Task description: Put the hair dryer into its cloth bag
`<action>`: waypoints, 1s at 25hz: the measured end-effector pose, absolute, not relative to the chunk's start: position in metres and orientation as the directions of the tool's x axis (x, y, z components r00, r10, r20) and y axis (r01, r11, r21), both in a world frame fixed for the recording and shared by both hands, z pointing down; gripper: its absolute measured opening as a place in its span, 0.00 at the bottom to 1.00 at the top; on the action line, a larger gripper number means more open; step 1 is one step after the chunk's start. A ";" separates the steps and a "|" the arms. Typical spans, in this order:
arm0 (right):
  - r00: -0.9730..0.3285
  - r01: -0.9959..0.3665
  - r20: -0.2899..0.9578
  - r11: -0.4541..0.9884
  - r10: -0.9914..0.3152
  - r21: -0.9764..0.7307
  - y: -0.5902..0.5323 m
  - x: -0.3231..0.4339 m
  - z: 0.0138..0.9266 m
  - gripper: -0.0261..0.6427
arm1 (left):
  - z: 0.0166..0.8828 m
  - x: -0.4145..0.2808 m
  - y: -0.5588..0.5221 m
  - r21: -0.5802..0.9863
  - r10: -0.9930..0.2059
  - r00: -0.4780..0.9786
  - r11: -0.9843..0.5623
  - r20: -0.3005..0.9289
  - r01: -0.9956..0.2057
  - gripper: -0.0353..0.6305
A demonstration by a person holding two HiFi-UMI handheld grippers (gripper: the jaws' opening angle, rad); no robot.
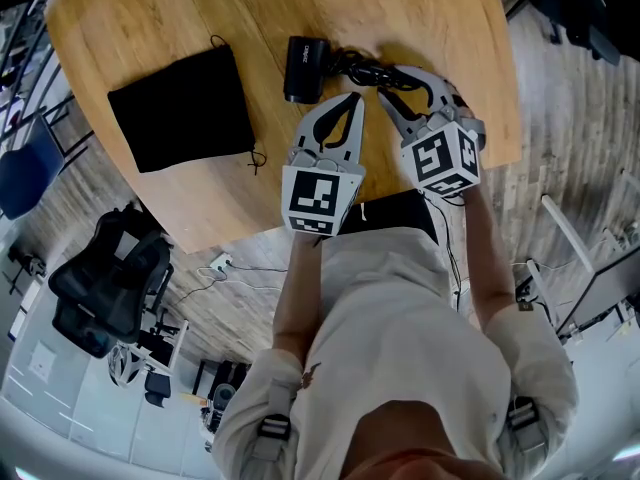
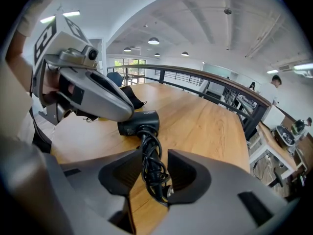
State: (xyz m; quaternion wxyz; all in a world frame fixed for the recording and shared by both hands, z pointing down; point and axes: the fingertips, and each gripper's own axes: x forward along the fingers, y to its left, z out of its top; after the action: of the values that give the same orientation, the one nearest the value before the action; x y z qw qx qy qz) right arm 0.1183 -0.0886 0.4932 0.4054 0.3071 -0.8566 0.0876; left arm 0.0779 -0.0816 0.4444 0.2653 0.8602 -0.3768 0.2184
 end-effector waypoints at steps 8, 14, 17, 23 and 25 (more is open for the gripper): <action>-0.468 -0.548 0.775 0.827 -0.426 0.124 -0.091 0.114 0.510 0.36 | 0.452 0.077 -0.082 0.302 -0.525 0.619 -0.567 0.584 -0.766 0.08; -0.452 -0.498 0.799 0.855 -0.397 0.143 -0.092 0.112 0.521 0.41 | 0.454 0.076 -0.083 0.305 -0.524 0.617 -0.563 0.587 -0.768 0.08; -0.445 -0.459 0.815 0.876 -0.371 0.148 -0.092 0.109 0.527 0.44 | 0.456 0.075 -0.083 0.307 -0.523 0.615 -0.559 0.589 -0.770 0.08; -0.429 -0.403 0.844 0.905 -0.321 0.139 -0.091 0.106 0.541 0.45 | 0.458 0.071 -0.084 0.311 -0.524 0.612 -0.551 0.592 -0.774 0.08; -0.425 -0.394 0.851 0.909 -0.309 0.134 -0.091 0.105 0.544 0.45 | 0.458 0.070 -0.085 0.312 -0.525 0.610 -0.549 0.593 -0.776 0.08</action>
State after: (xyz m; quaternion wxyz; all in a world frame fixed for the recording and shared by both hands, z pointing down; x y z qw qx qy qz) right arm 0.1050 -0.0915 0.5435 0.4942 0.2085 -0.8429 0.0427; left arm 0.0700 -0.0846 0.4579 0.2825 0.8516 -0.3819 0.2217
